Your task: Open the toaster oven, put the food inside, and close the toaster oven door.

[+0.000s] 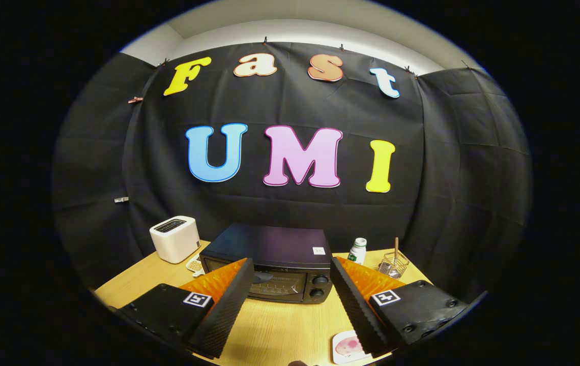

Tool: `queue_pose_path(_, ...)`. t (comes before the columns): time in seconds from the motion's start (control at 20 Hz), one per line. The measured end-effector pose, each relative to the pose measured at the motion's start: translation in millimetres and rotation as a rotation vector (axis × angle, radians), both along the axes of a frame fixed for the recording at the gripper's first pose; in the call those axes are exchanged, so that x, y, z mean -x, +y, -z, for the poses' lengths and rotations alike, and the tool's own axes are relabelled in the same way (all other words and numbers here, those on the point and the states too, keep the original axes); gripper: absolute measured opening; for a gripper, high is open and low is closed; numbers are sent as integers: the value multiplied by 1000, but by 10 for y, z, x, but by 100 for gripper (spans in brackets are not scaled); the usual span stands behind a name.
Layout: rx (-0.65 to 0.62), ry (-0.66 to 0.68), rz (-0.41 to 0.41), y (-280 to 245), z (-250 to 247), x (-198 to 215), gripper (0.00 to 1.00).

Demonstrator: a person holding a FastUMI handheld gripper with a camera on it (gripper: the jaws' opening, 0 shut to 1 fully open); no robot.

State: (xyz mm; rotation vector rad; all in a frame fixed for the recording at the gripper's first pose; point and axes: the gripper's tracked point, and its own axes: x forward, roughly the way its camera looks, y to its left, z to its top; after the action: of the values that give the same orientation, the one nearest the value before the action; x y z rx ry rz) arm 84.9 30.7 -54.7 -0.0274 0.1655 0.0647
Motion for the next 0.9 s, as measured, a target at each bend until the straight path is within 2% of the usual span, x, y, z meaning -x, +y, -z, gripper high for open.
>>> queue_pose_path(0.3,-23,58,-14,265,325,-507,98)
queue_pose_path(0.65,-89,127,48,515,806,-1089,98)
queue_pose_path(0.9,-78,159,83,743,1224,-1303,98)
